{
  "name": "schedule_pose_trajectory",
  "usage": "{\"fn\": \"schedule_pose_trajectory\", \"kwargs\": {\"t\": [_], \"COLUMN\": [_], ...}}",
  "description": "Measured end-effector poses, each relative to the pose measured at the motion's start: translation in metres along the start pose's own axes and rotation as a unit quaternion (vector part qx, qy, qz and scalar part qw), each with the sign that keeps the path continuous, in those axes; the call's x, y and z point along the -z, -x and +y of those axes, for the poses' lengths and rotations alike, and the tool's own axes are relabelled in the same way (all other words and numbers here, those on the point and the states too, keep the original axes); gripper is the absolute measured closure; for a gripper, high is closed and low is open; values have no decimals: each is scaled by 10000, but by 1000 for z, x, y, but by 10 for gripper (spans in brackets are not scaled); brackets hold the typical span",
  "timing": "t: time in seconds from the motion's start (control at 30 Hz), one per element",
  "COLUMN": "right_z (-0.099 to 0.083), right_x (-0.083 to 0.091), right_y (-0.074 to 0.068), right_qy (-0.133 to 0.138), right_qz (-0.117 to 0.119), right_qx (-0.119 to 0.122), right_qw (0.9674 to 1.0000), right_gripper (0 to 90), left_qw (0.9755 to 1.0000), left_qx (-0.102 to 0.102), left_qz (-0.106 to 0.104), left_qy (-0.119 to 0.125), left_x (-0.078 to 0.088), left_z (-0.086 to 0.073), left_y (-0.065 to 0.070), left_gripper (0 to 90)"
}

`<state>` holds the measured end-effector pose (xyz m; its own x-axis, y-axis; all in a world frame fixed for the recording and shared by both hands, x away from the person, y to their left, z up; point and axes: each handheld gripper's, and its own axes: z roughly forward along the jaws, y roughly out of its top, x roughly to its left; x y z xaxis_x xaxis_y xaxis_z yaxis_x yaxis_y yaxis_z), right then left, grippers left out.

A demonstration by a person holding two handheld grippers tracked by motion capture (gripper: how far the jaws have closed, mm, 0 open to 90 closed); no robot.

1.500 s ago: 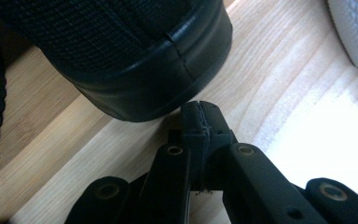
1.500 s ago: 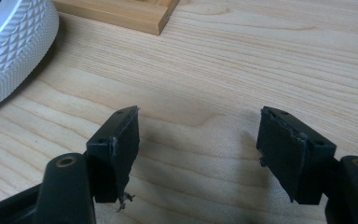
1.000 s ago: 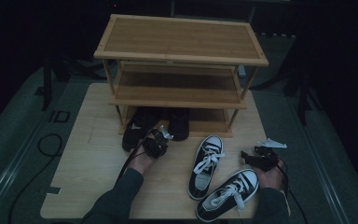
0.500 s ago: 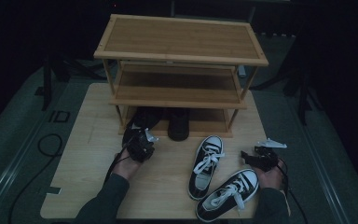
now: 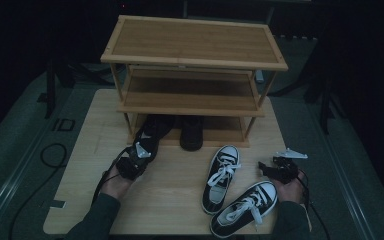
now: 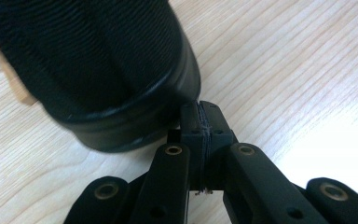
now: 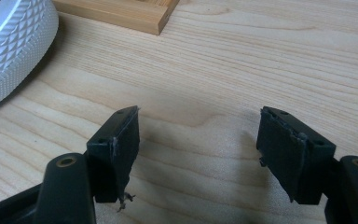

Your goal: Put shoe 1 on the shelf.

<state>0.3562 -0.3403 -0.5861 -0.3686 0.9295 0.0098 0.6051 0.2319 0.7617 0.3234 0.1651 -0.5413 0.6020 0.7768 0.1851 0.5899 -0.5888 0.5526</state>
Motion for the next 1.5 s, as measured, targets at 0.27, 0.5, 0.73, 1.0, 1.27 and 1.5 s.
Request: {"fn": "schedule_pose_trajectory", "kwargs": {"t": [0.27,0.5,0.73,1.0,1.27,1.5], "right_z": [0,0,0,0,0,0], "right_x": [0,0,0,0,0,0], "right_y": [0,0,0,0,0,0], "right_qy": [0,0,0,1,1,2], "right_qz": [0,0,0,-1,-2,-1], "right_qx": [-2,-2,-2,0,0,1], "right_qw": [10000,10000,10000,10000,10000,10000], "right_gripper": [293,294,294,294,294,294], "left_qw": [9997,9986,9974,9963,9953,9960], "left_qx": [80,280,499,616,762,737], "left_qz": [160,345,461,546,562,489], "left_qy": [-188,-285,-240,-260,-197,-104], "left_x": [1,-4,-10,-15,-20,-24], "left_z": [-18,-27,-20,-11,-1,11], "left_y": [-6,-17,-23,-33,-40,-32], "left_gripper": [890,877,877,880,889,895]}}
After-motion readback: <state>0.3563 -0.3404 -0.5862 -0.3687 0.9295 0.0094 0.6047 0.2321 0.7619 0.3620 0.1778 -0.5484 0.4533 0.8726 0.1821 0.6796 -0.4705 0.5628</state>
